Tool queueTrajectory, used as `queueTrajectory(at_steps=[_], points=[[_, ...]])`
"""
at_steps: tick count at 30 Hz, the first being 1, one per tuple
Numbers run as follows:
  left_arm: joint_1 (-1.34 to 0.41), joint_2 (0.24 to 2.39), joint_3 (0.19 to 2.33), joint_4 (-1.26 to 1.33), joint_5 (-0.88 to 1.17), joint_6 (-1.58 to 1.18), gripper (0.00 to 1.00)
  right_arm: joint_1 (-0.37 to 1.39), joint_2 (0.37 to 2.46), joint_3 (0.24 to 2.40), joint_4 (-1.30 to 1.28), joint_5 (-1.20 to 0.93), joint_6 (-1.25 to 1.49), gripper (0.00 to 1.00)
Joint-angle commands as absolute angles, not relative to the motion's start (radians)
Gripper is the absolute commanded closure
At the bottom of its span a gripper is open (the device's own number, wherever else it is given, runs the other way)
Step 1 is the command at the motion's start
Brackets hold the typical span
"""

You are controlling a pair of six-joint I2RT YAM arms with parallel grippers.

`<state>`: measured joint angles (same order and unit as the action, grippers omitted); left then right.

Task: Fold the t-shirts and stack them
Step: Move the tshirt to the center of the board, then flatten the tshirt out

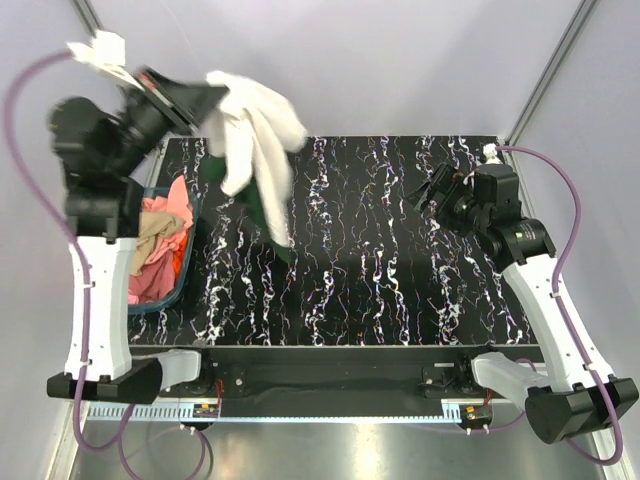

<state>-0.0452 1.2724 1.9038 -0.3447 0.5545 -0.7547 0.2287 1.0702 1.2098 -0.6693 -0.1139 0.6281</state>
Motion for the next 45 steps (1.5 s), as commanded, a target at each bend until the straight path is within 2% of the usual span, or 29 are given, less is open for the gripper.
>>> queueTrajectory(at_steps=[1,4,6,7,8,9,10,11,14,18,23,26,34,39,45], points=[[-0.100,1.258,1.602,-0.215,0.658,-0.796,0.92,0.227,1.040,1.224,-0.640,-0.037,0.617,0.00],[-0.162,1.227,1.321,-0.163,0.646,-0.752,0.68,0.229,1.051,1.201,-0.638,-0.006,0.617,0.00],[-0.176,1.274,1.232,-0.258,0.657,-0.662,0.61,0.229,1.063,1.166,-0.637,-0.006,0.617,0.00],[-0.176,1.291,1.220,-0.309,0.646,-0.626,0.54,0.229,1.083,1.152,-0.637,-0.006,0.621,0.00],[-0.178,1.305,1.220,-0.442,0.605,-0.526,0.51,0.227,1.097,1.125,-0.640,-0.006,0.627,0.01],[-0.210,1.319,1.251,-0.531,0.507,-0.473,0.47,0.227,1.110,1.109,-0.638,-0.015,0.646,0.03],[-0.237,1.322,1.270,-0.608,0.237,-0.439,0.40,0.227,1.141,1.080,-0.635,-0.053,0.658,0.04],[-0.259,1.324,1.282,-0.659,0.148,-0.420,0.38,0.229,1.160,1.065,-0.634,-0.080,0.669,0.06],[-0.275,1.313,1.253,-0.692,0.118,-0.413,0.33,0.248,1.229,0.985,-0.557,-0.164,0.730,0.16],[-0.284,1.342,1.155,-0.644,0.158,-0.434,0.30,0.401,1.334,0.965,-0.473,-0.123,0.787,0.27],[-0.284,1.408,1.042,-0.543,0.244,-0.508,0.27,0.625,1.445,0.970,-0.413,-0.078,0.844,0.29],[-0.279,1.449,1.026,-0.532,0.163,-0.522,0.22,0.681,1.451,0.928,-0.384,-0.049,0.859,0.28],[-0.236,1.652,1.180,-0.532,0.084,-0.546,0.21,0.703,1.440,0.838,-0.377,-0.008,0.818,0.28],[-0.238,1.742,1.186,-0.488,0.034,-0.569,0.21,0.703,1.436,0.811,-0.373,0.049,0.812,0.28],[-0.241,1.821,1.195,-0.422,0.075,-0.586,0.23,0.707,1.465,0.761,-0.285,-0.021,0.818,0.28]])
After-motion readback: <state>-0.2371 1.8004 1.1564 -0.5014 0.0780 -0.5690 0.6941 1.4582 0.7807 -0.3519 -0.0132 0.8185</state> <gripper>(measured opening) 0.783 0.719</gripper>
